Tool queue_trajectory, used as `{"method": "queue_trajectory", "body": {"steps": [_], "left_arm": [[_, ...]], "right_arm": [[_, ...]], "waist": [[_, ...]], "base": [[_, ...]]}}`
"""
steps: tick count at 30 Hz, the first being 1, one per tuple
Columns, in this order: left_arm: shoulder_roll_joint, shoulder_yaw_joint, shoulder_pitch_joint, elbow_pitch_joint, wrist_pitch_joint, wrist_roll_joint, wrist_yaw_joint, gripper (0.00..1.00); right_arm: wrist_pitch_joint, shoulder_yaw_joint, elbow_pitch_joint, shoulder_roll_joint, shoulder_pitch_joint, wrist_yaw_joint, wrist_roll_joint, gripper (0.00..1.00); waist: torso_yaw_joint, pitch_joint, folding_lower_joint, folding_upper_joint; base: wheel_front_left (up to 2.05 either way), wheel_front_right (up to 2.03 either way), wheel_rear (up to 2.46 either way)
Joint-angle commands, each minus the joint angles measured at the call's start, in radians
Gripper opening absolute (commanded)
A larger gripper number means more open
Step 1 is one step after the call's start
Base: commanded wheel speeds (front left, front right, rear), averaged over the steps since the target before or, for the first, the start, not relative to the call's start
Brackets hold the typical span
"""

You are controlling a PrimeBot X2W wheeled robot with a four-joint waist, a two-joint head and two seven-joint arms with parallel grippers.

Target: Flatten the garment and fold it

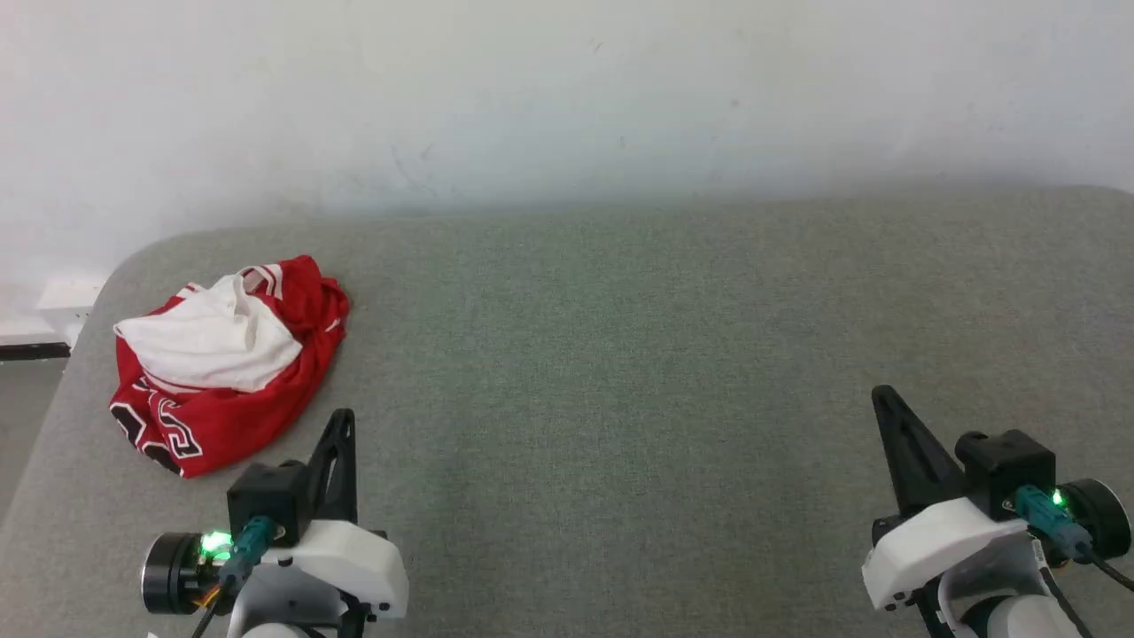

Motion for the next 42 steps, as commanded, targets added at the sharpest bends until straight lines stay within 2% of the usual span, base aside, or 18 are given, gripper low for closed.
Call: {"method": "queue_trajectory", "body": {"steps": [1,26,27,42], "left_arm": [[-0.004,0.004,-0.012,0.002,0.0,0.007,-0.008,0.0],[-0.004,0.004,-0.012,0.002,0.0,0.007,-0.008,0.0],[-0.004,0.004,-0.012,0.002,0.0,0.007,-0.008,1.0],[0.0,-0.001,0.008,-0.015,-0.022,-0.007,-0.003,1.0]], "right_arm": [[0.0,0.0,-0.005,0.003,-0.006,-0.001,-0.007,0.0],[0.0,0.0,-0.005,0.003,-0.006,-0.001,-0.007,0.0],[0.0,0.0,-0.005,0.003,-0.006,-0.001,-0.007,1.0],[-0.022,-0.027,0.007,0.0,0.001,0.0,0.019,1.0]], "waist": [[0.0,0.0,0.0,0.0],[0.0,0.0,0.0,0.0],[0.0,0.0,0.0,0.0],[0.001,0.001,0.0,0.0]], "base": [[0.0,0.0,0.0],[0.0,0.0,0.0],[0.0,0.0,0.0],[0.0,0.0,0.0]]}}
